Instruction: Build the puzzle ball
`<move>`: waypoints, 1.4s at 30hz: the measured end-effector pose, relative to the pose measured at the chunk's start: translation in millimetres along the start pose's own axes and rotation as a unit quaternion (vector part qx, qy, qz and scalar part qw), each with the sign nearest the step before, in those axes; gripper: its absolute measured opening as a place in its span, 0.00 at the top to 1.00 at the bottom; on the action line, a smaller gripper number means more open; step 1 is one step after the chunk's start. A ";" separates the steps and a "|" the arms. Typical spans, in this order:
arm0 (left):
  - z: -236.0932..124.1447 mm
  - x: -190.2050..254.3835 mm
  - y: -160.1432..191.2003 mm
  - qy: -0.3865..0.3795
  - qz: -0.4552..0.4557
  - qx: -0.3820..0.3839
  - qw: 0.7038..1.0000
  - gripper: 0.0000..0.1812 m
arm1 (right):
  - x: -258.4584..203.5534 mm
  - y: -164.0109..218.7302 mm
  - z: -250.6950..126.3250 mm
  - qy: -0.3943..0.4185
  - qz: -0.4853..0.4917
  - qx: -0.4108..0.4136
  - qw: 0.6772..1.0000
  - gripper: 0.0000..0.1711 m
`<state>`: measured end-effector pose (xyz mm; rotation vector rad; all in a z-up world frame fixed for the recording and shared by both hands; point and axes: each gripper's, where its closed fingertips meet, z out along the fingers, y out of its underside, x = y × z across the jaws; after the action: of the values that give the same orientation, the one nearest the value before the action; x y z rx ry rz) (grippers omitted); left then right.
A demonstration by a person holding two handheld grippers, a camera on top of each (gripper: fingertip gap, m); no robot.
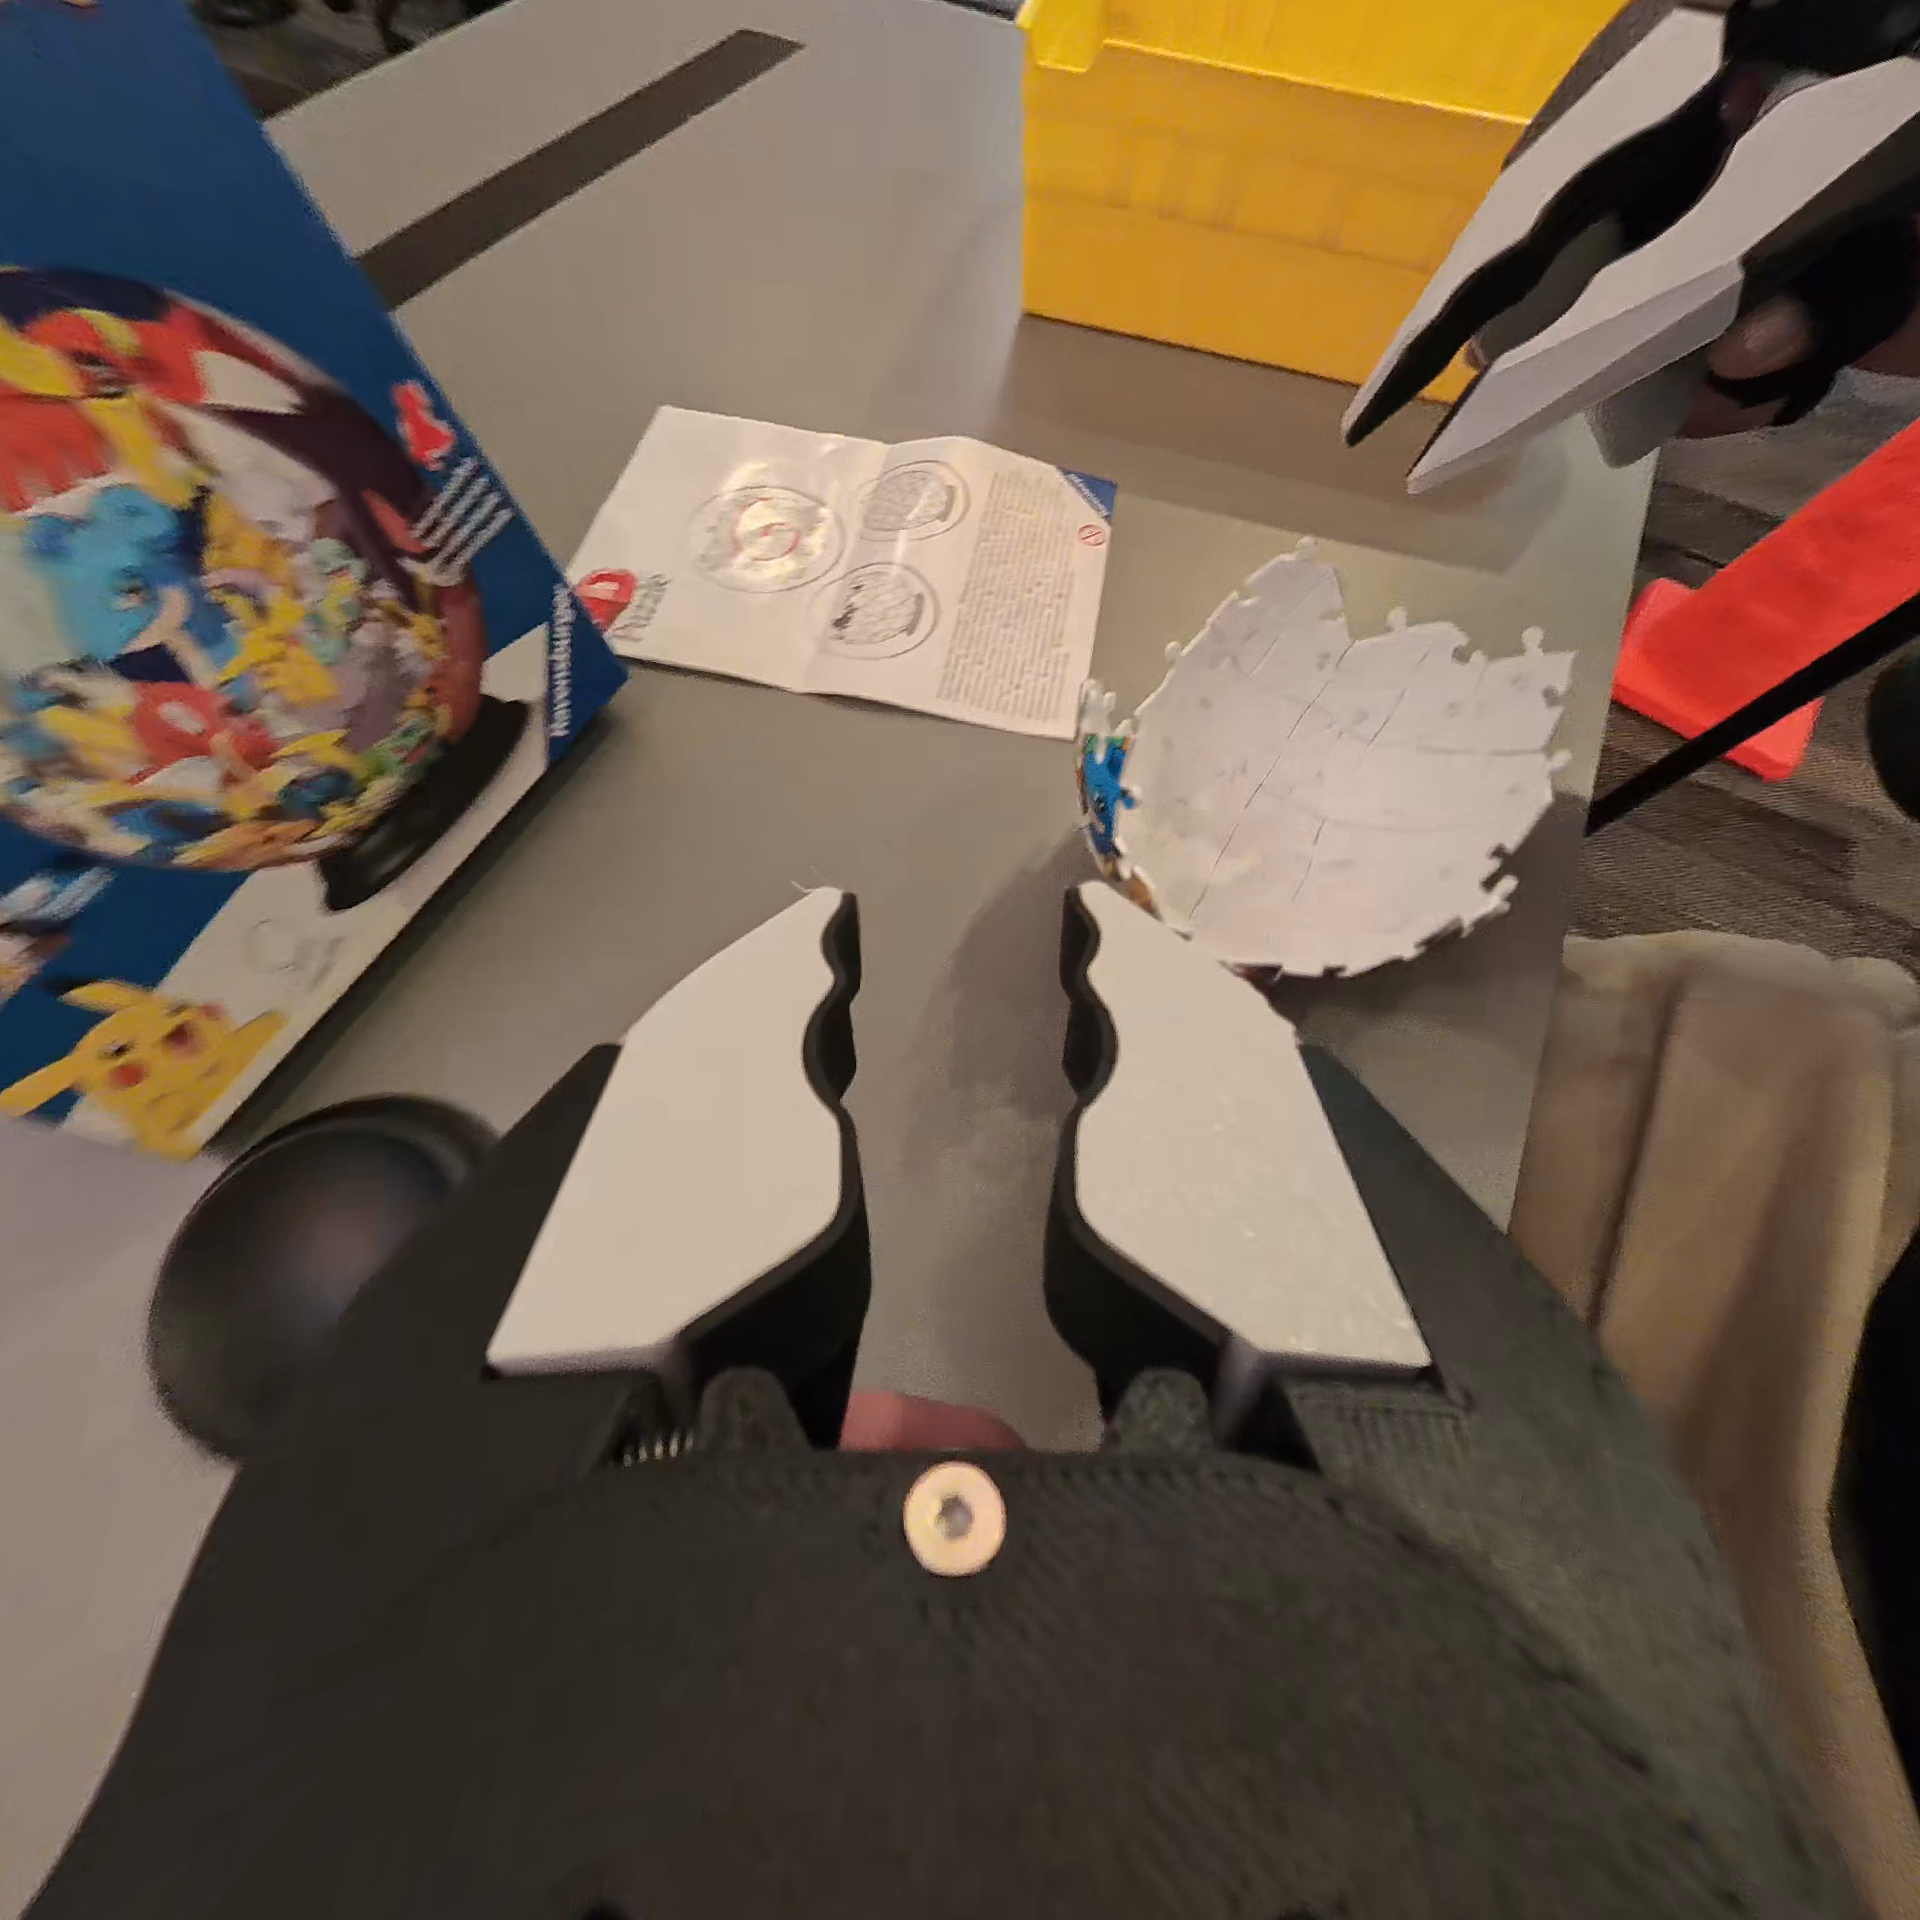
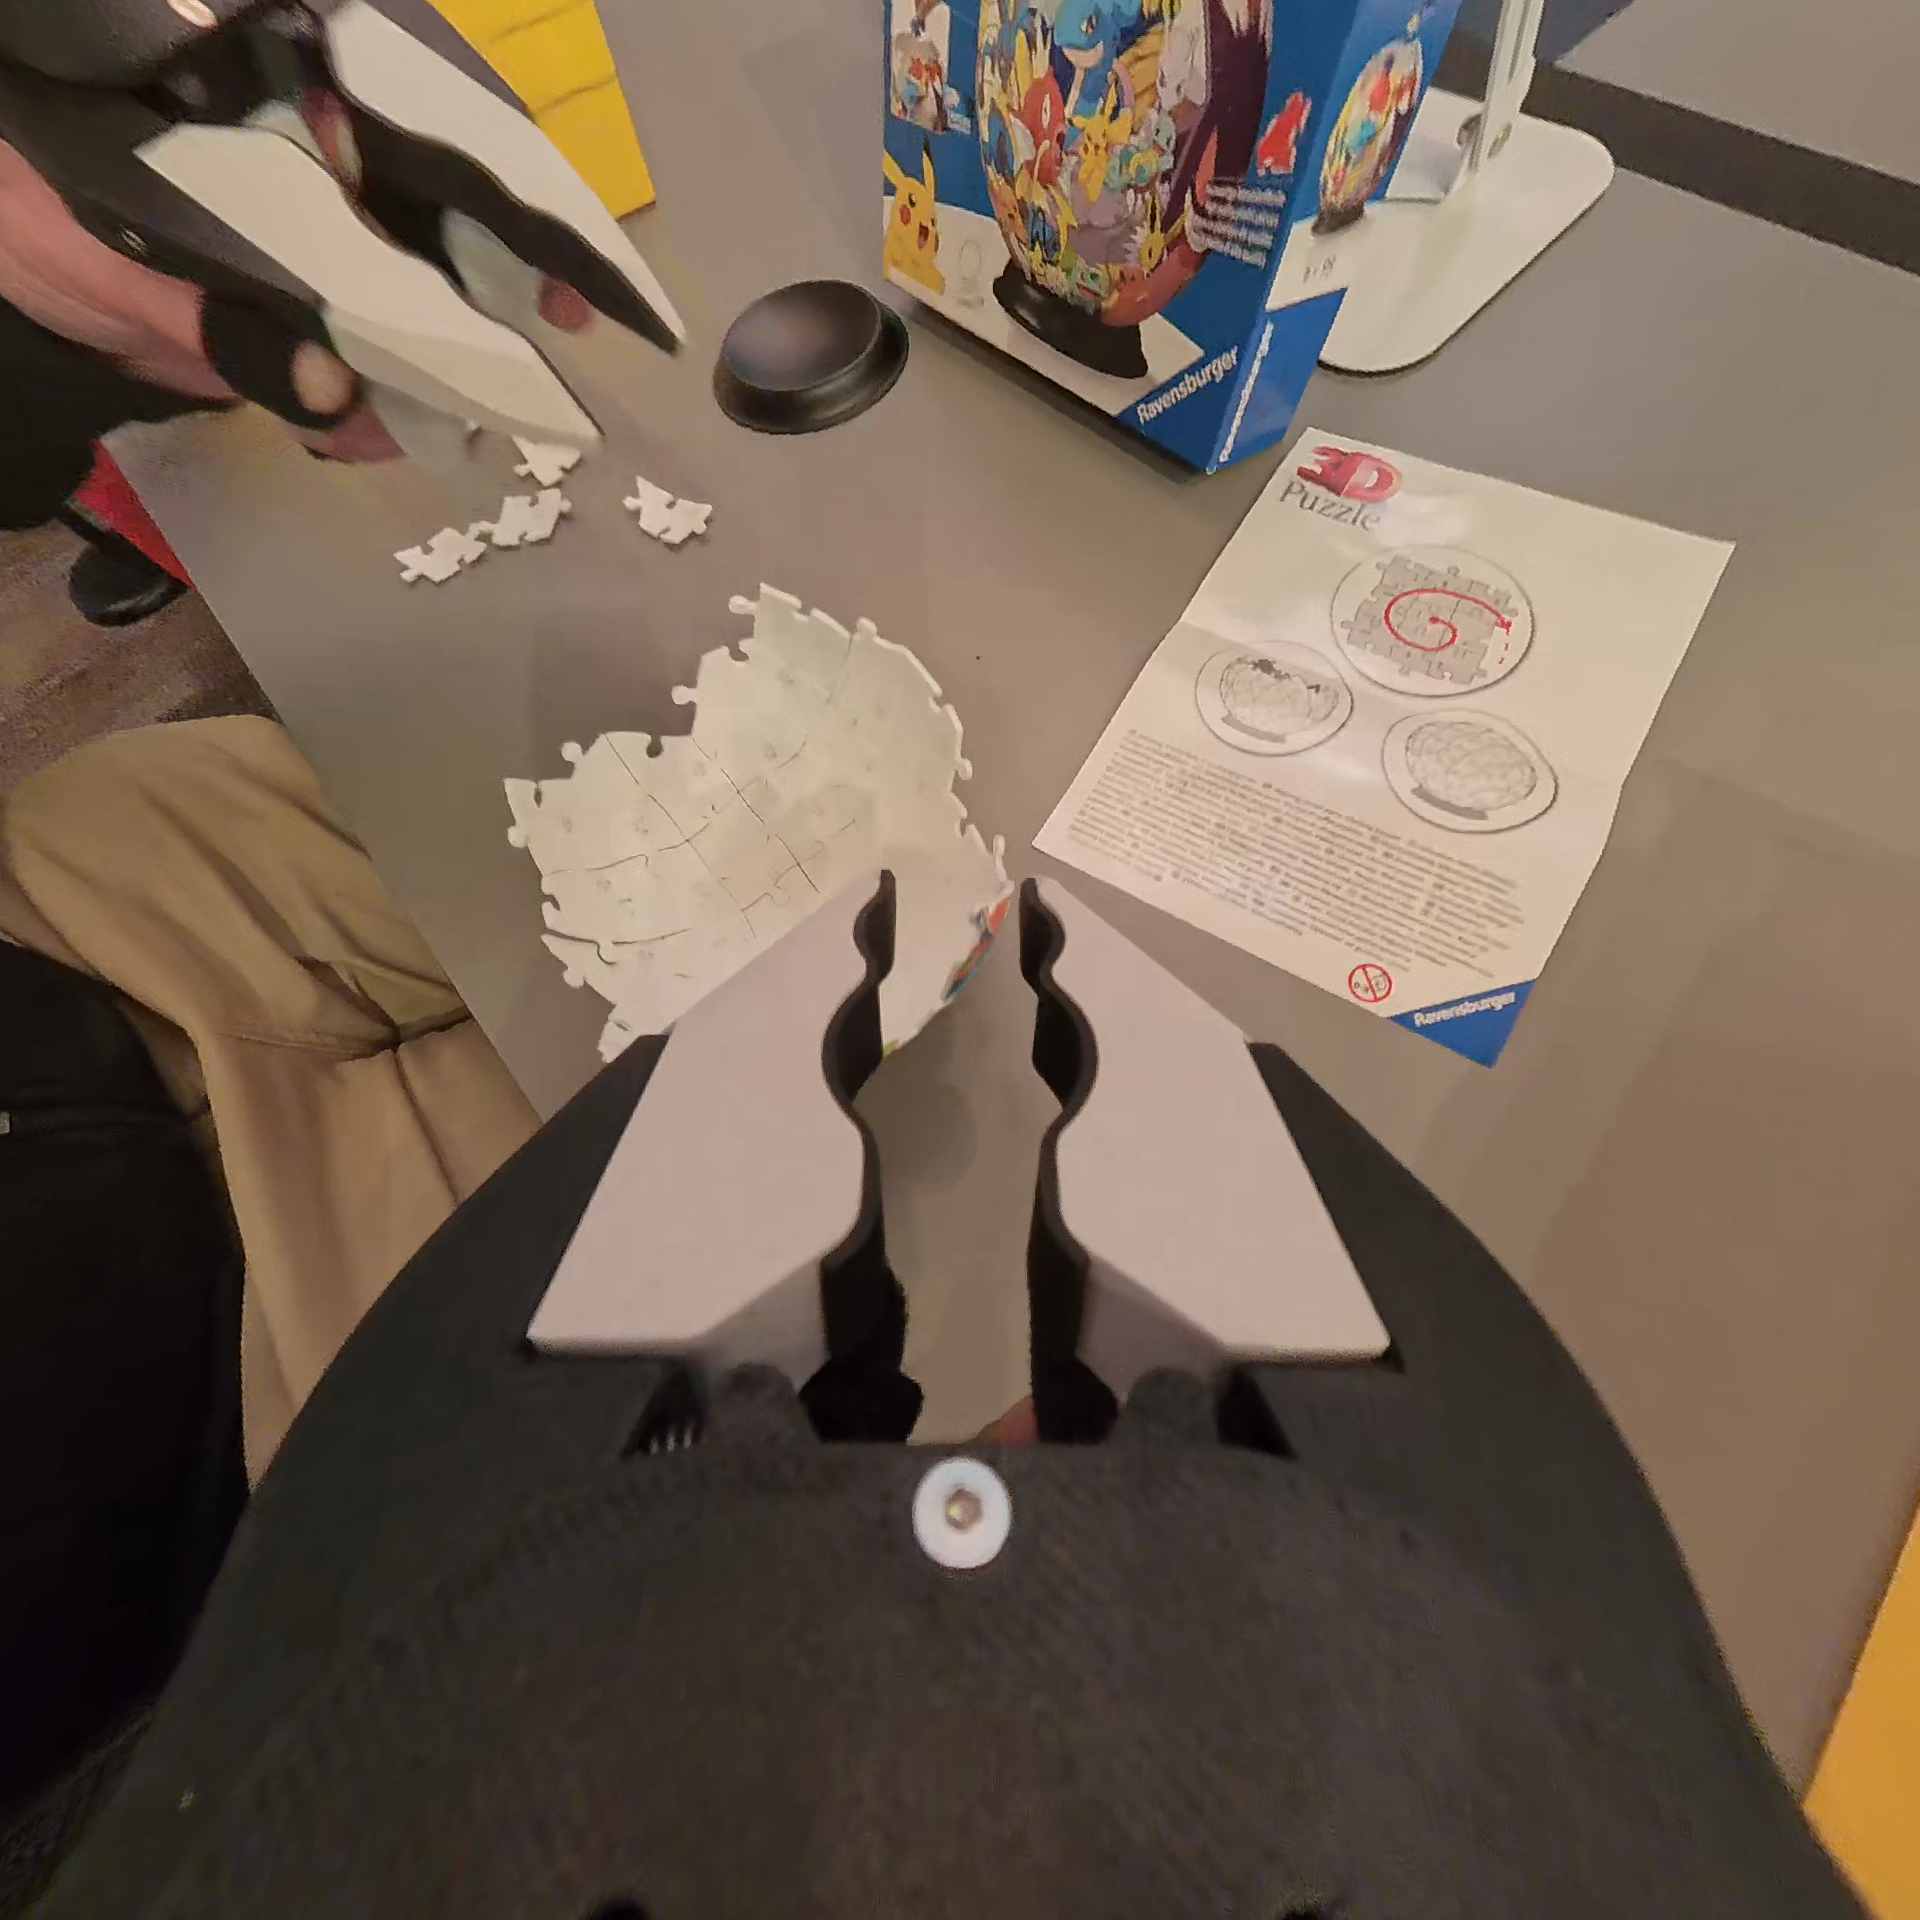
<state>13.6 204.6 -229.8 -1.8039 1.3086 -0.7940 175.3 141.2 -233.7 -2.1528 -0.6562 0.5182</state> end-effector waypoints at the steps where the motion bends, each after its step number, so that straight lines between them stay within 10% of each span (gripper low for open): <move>1: -9.8 -2.9 2.6 -0.010 -0.001 0.000 1.000 0.80 | 0.3 3.6 1.0 0.001 0.006 -0.003 1.000 0.87; 18: -114.1 -60.8 83.6 -0.135 -0.067 -0.057 0.987 0.83 | -1.8 29.1 14.6 -0.001 0.056 -0.017 0.998 0.87; 35: -145.0 -75.4 190.0 -0.194 -0.033 -0.312 0.929 0.80 | -0.8 29.9 22.3 -0.004 0.040 -0.010 0.999 0.88; 42: -131.8 -84.9 197.2 -0.217 -0.051 -0.301 0.927 0.77 | -1.9 29.9 24.1 -0.008 0.036 -0.010 0.999 0.88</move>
<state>-215.4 220.2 -333.6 -2.3663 1.2369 -0.0012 168.7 138.0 -271.5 -2.1997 -0.5970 0.5694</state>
